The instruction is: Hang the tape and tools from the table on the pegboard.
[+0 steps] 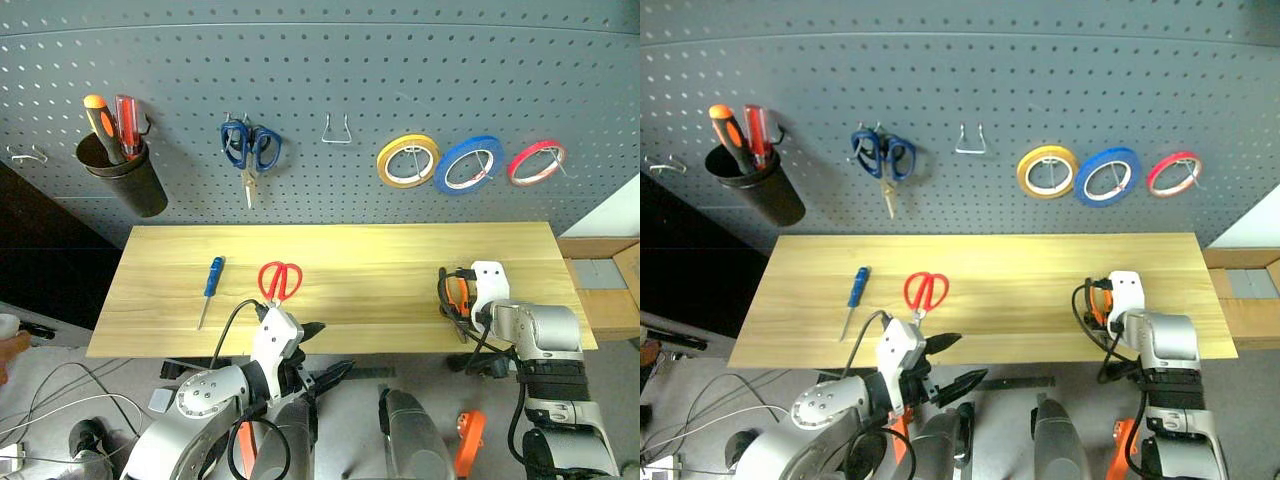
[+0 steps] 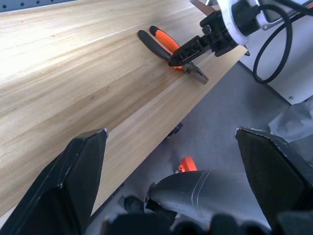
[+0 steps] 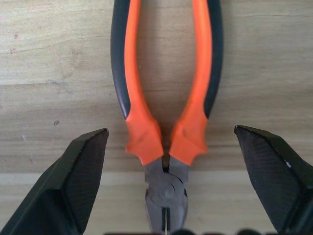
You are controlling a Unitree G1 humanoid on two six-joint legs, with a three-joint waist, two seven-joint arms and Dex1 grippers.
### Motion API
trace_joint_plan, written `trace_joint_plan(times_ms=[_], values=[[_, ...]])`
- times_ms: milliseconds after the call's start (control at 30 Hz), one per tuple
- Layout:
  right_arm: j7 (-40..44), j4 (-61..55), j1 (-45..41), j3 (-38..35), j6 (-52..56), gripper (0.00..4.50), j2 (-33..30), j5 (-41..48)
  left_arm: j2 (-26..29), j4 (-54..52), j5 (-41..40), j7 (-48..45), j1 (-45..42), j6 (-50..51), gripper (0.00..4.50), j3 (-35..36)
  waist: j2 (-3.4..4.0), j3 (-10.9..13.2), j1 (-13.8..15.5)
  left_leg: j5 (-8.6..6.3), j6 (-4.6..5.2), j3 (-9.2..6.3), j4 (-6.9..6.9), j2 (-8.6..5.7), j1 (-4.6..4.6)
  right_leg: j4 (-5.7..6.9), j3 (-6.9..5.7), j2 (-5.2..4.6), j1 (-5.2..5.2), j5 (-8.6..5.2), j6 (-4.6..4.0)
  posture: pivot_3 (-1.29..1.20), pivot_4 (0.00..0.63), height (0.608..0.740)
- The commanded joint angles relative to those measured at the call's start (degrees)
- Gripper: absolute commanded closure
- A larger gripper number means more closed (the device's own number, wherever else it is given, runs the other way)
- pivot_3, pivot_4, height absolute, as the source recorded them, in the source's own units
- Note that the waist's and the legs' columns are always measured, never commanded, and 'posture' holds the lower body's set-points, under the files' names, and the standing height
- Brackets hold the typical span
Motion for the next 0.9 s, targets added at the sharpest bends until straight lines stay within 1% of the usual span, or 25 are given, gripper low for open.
trace_joint_plan(times_ms=[33,133,167,267,400,433,500,600,667,700,733,767,800,833,900], values=[[0.4,1.2,-0.6,0.7,-1.8,0.2,-0.2,-0.4,-0.1,-3.2,-1.1,0.4,0.3,0.2,0.0,-0.8,-0.02,0.1,0.0,0.0,0.0,0.0,0.0,0.0,0.0,0.0,0.0,0.0,0.0,0.0,0.0,-0.09,0.356,0.74],[0.9,2.1,-0.4,1.6,-3.0,0.2,0.2,-0.1,-0.1,-3.4,-1.2,0.6,0.3,0.5,0.0,-0.9,-0.21,0.3,0.0,0.0,0.0,-0.01,-0.01,0.0,0.0,0.0,0.0,0.0,0.0,0.0,0.0,-0.09,0.356,0.74],[0.7,2.2,-0.2,1.9,-3.1,0.38,0.3,-0.3,-0.1,-3.6,-1.2,0.7,0.3,0.5,0.0,-0.9,-0.29,0.3,0.0,0.0,0.0,-0.01,-0.01,0.01,0.0,0.0,0.0,0.0,0.0,0.0,0.0,-0.09,0.358,0.74],[1.6,0.4,1.4,3.6,-3.7,1.11,0.1,-0.1,-0.1,-4.0,-1.5,1.0,0.4,0.9,0.0,-0.9,-0.46,0.4,0.0,0.0,0.0,-0.01,-0.01,0.01,0.0,-0.03,0.0,0.0,0.0,0.0,0.01,-0.09,0.358,0.74],[1.7,-2.1,3.0,5.5,-2.7,2.47,-0.7,-0.7,0.2,-4.2,-1.6,0.9,0.6,1.1,0.0,-0.6,-0.49,0.5,0.0,0.0,0.0,-0.03,-0.04,0.02,0.0,-0.06,0.0,0.0,-0.01,0.0,0.01,-0.09,0.358,0.74],[2.2,-2.6,3.4,6.8,-2.7,2.67,-1.5,-1.1,0.2,-4.0,-1.6,0.9,0.6,1.0,0.0,-0.6,-0.48,0.5,0.0,0.0,-0.01,-0.03,-0.04,0.02,-0.01,-0.07,0.0,0.0,-0.02,0.0,0.01,-0.09,0.357,0.74],[4.0,-3.9,4.5,9.6,-2.6,2.67,-3.0,-1.2,0.1,-3.7,-1.6,1.0,0.6,0.8,0.0,-0.4,-0.49,0.5,0.1,0.0,-0.01,-0.04,-0.05,0.02,-0.01,-0.07,-0.01,-0.01,-0.02,-0.01,0.01,-0.09,0.351,0.74],[6.5,-4.9,4.9,11.7,-3.3,2.67,-4.8,-0.7,0.1,-2.5,-1.3,0.9,0.2,0.1,0.0,0.2,-0.49,0.5,0.1,-0.01,-0.01,-0.04,-0.06,0.01,-0.03,-0.1,-0.02,-0.01,-0.02,-0.01,0.02,-0.09,0.333,0.74],[7.5,-5.3,4.4,11.5,-3.3,2.67,-5.6,-0.4,0.2,-1.9,-1.4,0.8,-0.1,-0.2,0.0,1.2,-0.5,0.5,0.1,-0.01,-0.01,-0.04,-0.06,0.01,-0.03,-0.1,-0.02,-0.01,-0.03,-0.01,0.02,-0.09,0.321,0.74],[7.9,-4.8,4.0,11.4,-4.1,2.67,-6.0,-0.6,0.2,-1.0,-1.1,0.6,-0.4,-0.8,0.0,1.4,-0.49,0.5,0.1,-0.01,-0.01,-0.05,-0.06,0.02,-0.03,-0.1,-0.03,-0.01,-0.03,-0.01,0.02,-0.1,0.298,0.74],[8.5,-5.0,3.7,11.5,-4.7,2.67,-6.3,-0.6,0.3,-0.5,-1.0,0.5,-0.7,-1.2,0.0,1.8,-0.47,0.5,0.1,-0.01,-0.01,-0.05,-0.06,0.02,-0.04,-0.09,-0.03,-0.01,-0.04,-0.01,0.03,-0.1,0.298,0.74],[9.5,-4.3,3.4,11.6,-5.8,2.67,-6.5,-0.5,0.2,0.7,-0.5,0.4,-1.2,-1.9,0.0,1.8,-0.46,0.5,0.1,0.0,-0.01,-0.04,-0.06,0.01,-0.04,-0.09,-0.03,0.0,-0.05,-0.01,0.03,-0.1,0.276,0.74],[10.7,-5.0,3.3,11.7,-6.0,2.67,-6.9,0.0,0.2,1.1,-0.4,0.3,-1.6,-2.3,0.0,2.1,-0.45,0.4,0.1,0.0,-0.01,-0.04,-0.06,0.01,-0.05,-0.08,-0.03,0.0,-0.07,-0.01,0.03,-0.1,0.276,0.74],[12.9,-5.6,3.2,12.3,-7.8,2.67,-7.3,0.7,0.0,2.4,-0.1,0.3,-2.4,-3.2,0.0,2.3,-0.45,0.4,0.1,0.0,-0.02,-0.04,-0.05,0.0,-0.06,-0.06,-0.03,0.0,-0.09,0.02,0.07,-0.1,0.246,0.74],[19.6,-9.0,3.4,14.1,-10.5,2.67,-8.6,3.6,-0.6,4.9,0.2,0.5,-4.4,-4.9,0.0,3.3,-0.35,0.2,0.1,0.01,-0.03,-0.02,-0.05,-0.01,-0.14,-0.06,-0.01,0.0,-0.18,0.07,0.13,-0.1,0.213,0.74]])
